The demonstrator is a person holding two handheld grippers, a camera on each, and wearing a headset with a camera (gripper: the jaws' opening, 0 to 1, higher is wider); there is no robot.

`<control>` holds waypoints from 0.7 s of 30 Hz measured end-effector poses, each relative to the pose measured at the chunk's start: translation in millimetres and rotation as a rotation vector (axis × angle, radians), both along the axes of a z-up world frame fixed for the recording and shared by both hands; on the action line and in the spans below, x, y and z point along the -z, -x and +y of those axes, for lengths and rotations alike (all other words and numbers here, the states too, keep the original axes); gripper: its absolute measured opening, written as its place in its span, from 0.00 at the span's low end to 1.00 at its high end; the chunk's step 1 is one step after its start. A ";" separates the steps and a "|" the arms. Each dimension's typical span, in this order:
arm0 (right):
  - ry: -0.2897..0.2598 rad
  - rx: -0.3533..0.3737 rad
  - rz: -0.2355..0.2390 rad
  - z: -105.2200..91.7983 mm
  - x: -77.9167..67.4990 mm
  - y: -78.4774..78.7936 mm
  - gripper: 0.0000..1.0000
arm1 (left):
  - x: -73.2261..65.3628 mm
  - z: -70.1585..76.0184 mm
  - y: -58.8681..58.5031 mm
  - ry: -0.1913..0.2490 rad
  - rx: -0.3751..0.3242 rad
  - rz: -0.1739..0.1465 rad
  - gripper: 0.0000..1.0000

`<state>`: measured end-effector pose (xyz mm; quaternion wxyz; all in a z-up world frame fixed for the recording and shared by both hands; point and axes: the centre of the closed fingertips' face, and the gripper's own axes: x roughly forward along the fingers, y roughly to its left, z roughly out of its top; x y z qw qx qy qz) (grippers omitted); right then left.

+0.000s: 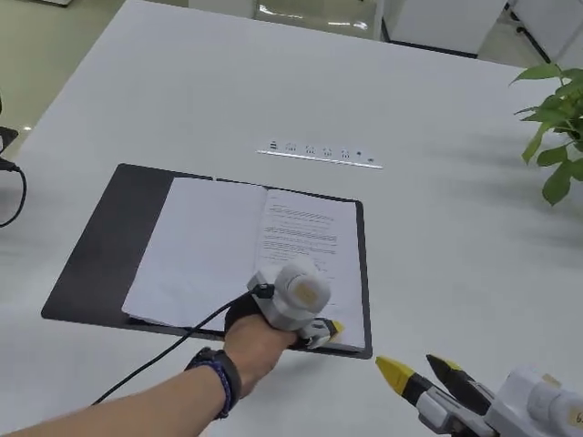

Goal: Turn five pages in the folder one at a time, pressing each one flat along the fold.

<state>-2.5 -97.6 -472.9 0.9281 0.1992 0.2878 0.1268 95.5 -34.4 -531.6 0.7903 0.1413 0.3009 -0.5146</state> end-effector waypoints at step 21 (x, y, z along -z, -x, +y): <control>-0.007 -0.010 0.010 1.6 3.2 -5.0 0.64 | 16.6 4.1 0.6 -0.046 0.031 -0.059 0.28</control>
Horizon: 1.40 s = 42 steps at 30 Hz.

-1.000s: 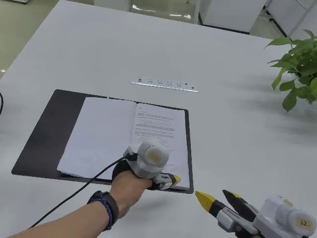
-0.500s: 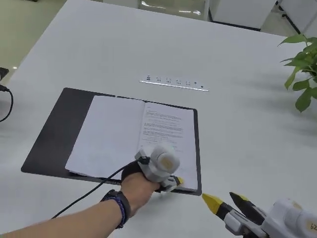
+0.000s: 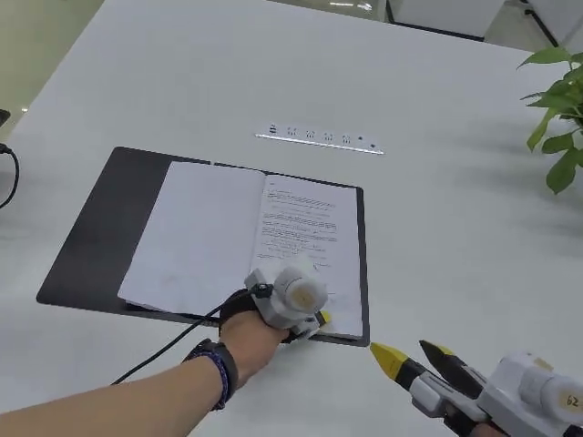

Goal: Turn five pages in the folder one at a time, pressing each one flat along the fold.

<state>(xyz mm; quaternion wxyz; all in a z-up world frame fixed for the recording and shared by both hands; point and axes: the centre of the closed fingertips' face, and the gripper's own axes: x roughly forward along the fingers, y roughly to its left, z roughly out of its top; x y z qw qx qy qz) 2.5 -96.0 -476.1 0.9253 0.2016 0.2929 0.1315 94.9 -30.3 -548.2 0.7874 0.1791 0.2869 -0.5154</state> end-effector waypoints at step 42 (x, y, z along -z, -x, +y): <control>-0.019 0.038 -0.030 -8.1 -7.6 -4.7 0.63 | -8.8 2.8 -9.7 0.107 -0.108 0.117 0.00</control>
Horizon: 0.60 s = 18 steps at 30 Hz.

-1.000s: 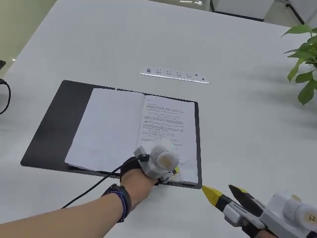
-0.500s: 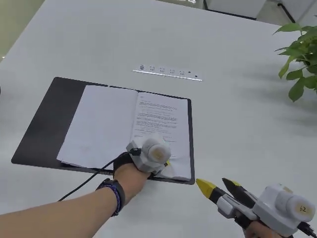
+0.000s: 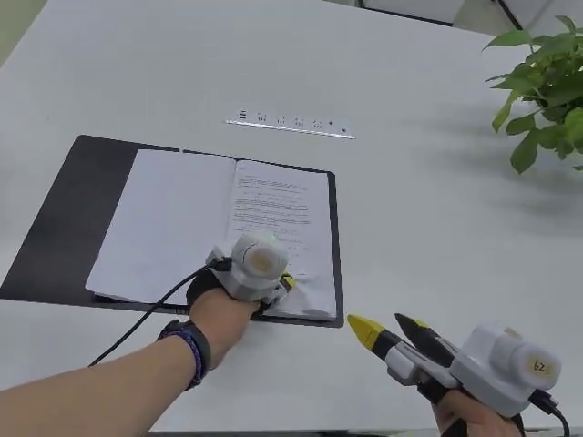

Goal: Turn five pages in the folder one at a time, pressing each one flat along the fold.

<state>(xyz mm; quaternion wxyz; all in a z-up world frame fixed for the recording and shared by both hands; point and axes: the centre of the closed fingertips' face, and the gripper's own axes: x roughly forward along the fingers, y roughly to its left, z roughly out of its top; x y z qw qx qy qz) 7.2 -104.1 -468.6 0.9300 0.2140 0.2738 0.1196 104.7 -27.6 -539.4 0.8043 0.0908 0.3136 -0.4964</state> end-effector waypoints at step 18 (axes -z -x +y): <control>-0.192 -0.036 -0.048 24.2 13.1 -97.0 0.49 | -21.5 4.3 -1.5 0.059 0.000 -0.019 0.00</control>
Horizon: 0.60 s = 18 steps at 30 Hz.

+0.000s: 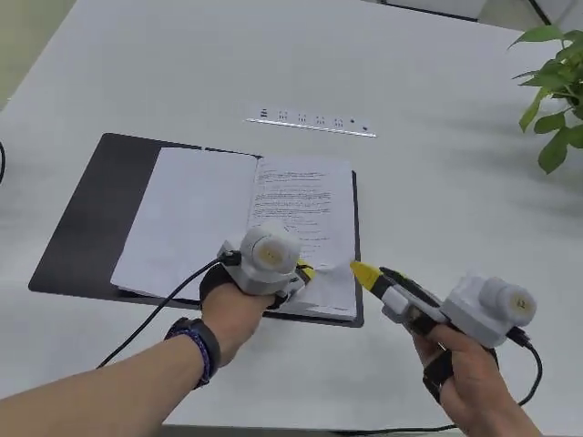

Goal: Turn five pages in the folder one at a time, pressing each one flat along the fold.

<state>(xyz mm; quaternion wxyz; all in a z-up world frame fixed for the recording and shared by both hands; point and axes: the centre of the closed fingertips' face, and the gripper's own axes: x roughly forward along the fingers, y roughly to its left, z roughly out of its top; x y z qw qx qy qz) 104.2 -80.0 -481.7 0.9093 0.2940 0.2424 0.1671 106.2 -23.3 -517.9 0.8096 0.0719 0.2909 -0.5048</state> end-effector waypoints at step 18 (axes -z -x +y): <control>-0.114 -0.070 0.013 28.2 3.8 -18.3 0.00 | -21.1 11.4 3.0 0.012 0.024 -0.038 0.00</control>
